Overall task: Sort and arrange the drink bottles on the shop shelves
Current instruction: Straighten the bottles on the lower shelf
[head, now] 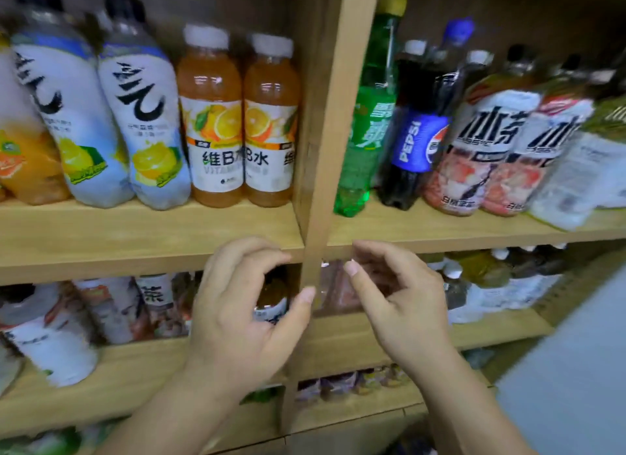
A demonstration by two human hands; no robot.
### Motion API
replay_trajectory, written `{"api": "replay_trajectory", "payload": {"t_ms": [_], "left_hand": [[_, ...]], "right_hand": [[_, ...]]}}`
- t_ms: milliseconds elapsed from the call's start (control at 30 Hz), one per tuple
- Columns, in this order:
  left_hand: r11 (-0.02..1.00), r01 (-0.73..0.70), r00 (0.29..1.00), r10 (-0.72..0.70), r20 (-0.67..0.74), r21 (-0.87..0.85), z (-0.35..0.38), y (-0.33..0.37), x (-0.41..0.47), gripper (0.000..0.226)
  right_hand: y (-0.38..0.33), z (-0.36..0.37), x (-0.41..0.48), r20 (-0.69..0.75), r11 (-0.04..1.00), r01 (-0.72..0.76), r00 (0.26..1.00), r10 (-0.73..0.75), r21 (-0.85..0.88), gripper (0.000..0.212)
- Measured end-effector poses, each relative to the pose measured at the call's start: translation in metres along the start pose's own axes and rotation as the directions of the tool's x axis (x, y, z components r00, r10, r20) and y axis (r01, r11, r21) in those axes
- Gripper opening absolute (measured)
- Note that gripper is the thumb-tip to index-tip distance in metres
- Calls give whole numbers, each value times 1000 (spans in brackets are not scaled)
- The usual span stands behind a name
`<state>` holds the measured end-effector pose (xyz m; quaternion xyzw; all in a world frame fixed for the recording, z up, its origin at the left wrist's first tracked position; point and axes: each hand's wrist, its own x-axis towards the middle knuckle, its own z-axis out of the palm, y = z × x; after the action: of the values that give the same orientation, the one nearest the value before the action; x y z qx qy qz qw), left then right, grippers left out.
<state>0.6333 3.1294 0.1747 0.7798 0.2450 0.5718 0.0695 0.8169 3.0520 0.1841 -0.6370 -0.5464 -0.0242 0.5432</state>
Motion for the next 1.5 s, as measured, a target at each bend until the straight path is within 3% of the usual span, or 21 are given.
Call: {"api": "replay_trajectory", "payload": {"t_ms": [233, 400, 600, 700, 900, 1400, 1500], "left_hand": [[993, -105, 991, 99, 93, 60, 91, 65, 45, 42], [996, 9, 975, -29, 219, 91, 152, 97, 86, 61], [972, 234, 939, -229, 258, 14, 218, 125, 125, 81], [948, 315, 928, -295, 229, -55, 244, 129, 134, 76], [878, 473, 876, -461, 142, -71, 274, 124, 145, 71], [926, 375, 927, -374, 43, -47, 254, 141, 111, 94], [908, 410, 912, -409, 26, -85, 248, 138, 107, 93]], "right_hand": [[72, -111, 49, -55, 978, 58, 996, -71, -200, 35], [105, -160, 92, -96, 932, 57, 991, -97, -357, 46], [127, -179, 125, -175, 955, -77, 984, 27, -286, 70], [132, -176, 132, -207, 965, -104, 977, 54, -242, 79], [134, -164, 139, -300, 959, -162, 950, 88, -231, 77], [126, -153, 137, -378, 976, -130, 924, 55, -176, 52], [128, -150, 138, -368, 982, -129, 927, 68, -142, 62]]}}
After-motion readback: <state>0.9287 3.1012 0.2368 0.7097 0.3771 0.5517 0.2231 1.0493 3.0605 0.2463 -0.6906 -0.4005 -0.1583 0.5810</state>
